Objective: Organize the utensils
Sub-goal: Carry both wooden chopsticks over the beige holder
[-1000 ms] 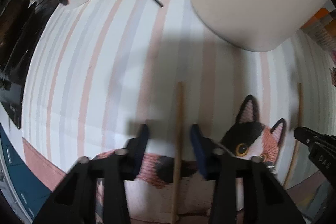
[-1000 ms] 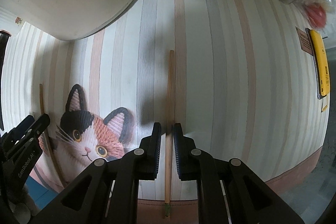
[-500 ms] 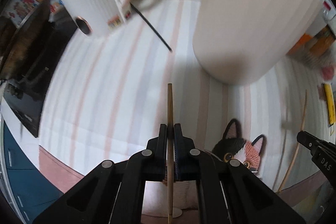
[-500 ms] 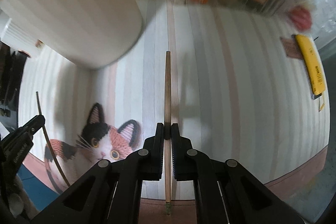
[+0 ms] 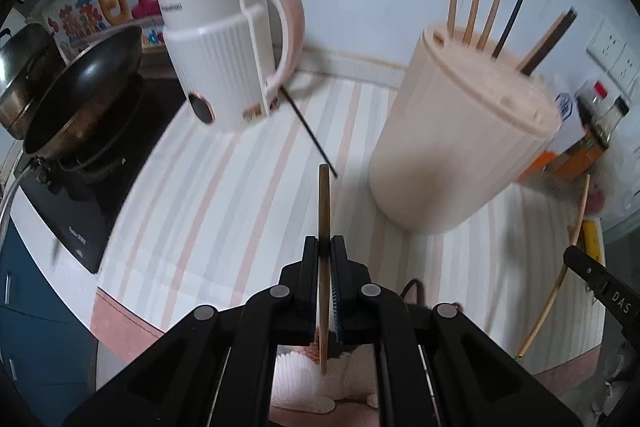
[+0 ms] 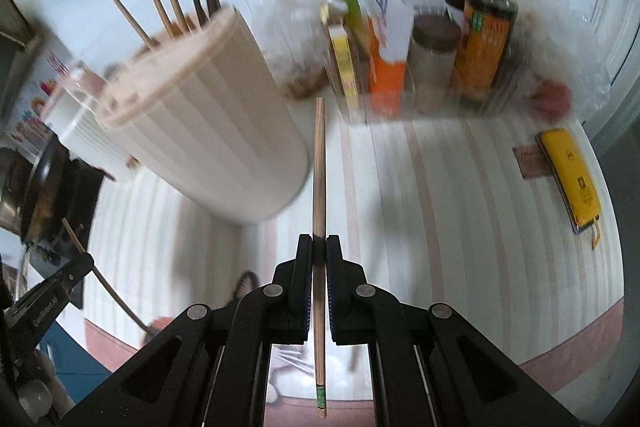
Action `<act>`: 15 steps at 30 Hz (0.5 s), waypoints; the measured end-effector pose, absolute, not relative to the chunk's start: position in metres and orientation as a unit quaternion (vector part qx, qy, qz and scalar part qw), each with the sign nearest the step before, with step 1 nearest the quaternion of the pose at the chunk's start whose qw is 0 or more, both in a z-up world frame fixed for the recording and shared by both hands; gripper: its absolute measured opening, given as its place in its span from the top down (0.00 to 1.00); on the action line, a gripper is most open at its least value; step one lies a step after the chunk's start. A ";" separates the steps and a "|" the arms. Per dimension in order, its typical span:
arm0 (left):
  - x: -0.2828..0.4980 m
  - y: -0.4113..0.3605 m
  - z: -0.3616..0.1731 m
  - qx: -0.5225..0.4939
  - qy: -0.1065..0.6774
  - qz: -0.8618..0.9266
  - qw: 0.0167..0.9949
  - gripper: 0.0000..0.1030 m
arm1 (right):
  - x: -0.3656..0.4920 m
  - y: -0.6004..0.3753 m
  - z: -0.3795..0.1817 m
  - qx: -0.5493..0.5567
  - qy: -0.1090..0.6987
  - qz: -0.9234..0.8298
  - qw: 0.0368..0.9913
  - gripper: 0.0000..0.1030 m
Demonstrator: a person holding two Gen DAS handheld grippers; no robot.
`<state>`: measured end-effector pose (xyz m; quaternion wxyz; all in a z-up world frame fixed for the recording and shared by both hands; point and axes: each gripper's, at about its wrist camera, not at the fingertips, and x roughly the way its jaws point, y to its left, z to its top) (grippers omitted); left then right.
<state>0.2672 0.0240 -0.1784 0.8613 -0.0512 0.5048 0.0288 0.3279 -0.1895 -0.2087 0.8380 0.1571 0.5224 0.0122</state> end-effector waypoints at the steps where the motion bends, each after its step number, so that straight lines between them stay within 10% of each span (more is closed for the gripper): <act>1: 0.267 0.025 -0.172 -0.053 0.497 0.030 0.865 0.97 | 0.329 -0.189 -0.205 0.160 0.518 0.014 0.840 0.94; 15: 0.281 0.026 -0.094 -0.033 0.396 0.041 0.917 0.97 | 0.351 -0.184 -0.142 0.151 0.438 0.027 0.886 0.94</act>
